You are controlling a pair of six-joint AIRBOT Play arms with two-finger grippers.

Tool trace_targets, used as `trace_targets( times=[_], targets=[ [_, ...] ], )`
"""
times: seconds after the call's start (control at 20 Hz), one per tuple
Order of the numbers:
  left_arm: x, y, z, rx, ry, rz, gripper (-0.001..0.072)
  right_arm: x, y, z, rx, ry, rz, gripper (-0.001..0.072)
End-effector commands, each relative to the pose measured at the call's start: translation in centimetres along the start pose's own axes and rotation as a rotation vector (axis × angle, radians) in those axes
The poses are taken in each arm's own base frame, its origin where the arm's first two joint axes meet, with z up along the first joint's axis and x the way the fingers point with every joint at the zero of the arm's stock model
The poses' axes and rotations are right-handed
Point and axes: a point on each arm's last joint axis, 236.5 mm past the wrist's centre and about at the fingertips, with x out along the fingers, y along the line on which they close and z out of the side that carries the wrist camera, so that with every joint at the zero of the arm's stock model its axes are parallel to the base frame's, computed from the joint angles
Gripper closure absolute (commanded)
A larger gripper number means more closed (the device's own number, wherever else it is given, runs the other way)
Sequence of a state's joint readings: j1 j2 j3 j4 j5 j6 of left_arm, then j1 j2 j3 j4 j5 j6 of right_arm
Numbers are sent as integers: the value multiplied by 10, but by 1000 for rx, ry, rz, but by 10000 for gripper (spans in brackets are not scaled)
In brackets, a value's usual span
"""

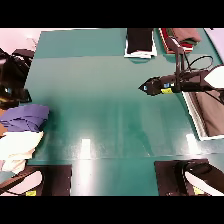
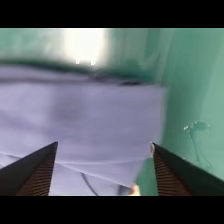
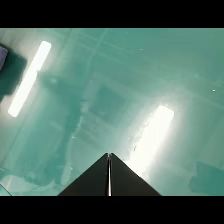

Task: Fold the shirts.

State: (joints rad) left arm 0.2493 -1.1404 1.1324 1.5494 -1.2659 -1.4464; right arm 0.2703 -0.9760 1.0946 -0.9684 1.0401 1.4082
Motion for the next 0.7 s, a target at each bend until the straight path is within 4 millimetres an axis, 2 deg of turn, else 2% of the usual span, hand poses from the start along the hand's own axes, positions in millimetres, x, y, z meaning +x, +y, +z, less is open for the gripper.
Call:
trace_targets(
  times=[0.0,0.15,0.2,0.25,0.35,0.4,0.5,0.6,0.65],
  targets=[
    [43,27,-24,-47,11,51,30,0,1,0,-1,-2,1,690],
    [62,24,-39,-47,32,48,32,0,0,1,-1,-3,0,690],
    [65,24,-45,-47,46,45,73,0,0,1,-1,-6,0,690],
    [64,23,-46,-47,54,44,314,0,0,3,-1,-13,-1,690],
    [55,25,-37,-50,26,48,560,0,-1,9,0,-40,-5,690],
    [44,26,-27,-55,-13,53,684,-1,1,13,4,-55,0,690],
    [-6,22,12,-65,-177,42,685,-10,7,27,4,-123,12,690],
    [-93,12,55,-75,-415,9,685,-31,17,50,-10,-236,17,690],
    [-138,5,69,-75,-526,-13,686,-44,23,62,-25,-283,20,691]
  ],
)
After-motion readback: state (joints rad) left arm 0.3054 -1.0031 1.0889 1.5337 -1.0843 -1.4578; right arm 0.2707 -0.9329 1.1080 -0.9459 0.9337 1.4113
